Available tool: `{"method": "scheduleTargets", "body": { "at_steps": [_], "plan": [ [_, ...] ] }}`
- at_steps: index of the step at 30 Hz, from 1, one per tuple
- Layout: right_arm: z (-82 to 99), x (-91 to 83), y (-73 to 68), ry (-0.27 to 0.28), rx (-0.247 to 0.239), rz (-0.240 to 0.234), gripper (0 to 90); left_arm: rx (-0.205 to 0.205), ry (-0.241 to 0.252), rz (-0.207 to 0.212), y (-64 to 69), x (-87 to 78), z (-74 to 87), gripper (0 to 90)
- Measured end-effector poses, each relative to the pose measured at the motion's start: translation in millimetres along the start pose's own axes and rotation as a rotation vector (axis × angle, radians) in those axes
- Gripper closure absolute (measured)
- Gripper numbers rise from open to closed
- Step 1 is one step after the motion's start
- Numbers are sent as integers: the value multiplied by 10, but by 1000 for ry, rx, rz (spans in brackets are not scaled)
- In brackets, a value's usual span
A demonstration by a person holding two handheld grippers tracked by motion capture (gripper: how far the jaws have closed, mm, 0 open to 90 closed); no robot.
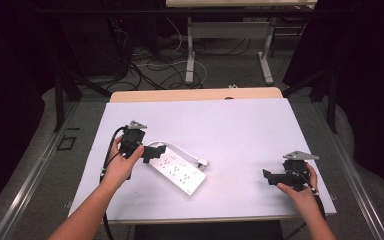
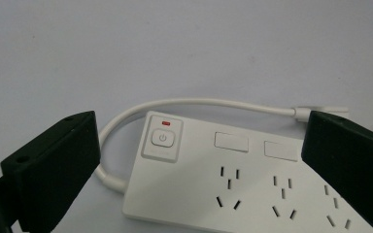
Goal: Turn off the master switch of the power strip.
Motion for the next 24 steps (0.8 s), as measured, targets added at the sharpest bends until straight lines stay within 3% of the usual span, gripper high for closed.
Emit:
{"method": "scheduleTargets", "body": {
  "at_steps": [13, 19, 24],
  "plan": [
    [-3, -2, 0, 2, 3, 2, 17, -68, 45, -5, -132, -223, 94, 4],
    [-5, -9, 1, 2, 3, 0, 17, -110, 89, 4, -204, -331, 159, 4],
    [-5, -8, 1, 2, 1, 0, 17, -125, 115, -13, -250, -386, 222, 4]
  ]
}}
Point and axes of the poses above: each handheld gripper's, and its own axes: x roughly forward along the jaws, z roughly out of its underside, y roughly to its right, the point moved 8 cm from there along x, roughly forward along the jaws, and after that the axes turned 2 degrees about x, right-handed, at the moved point
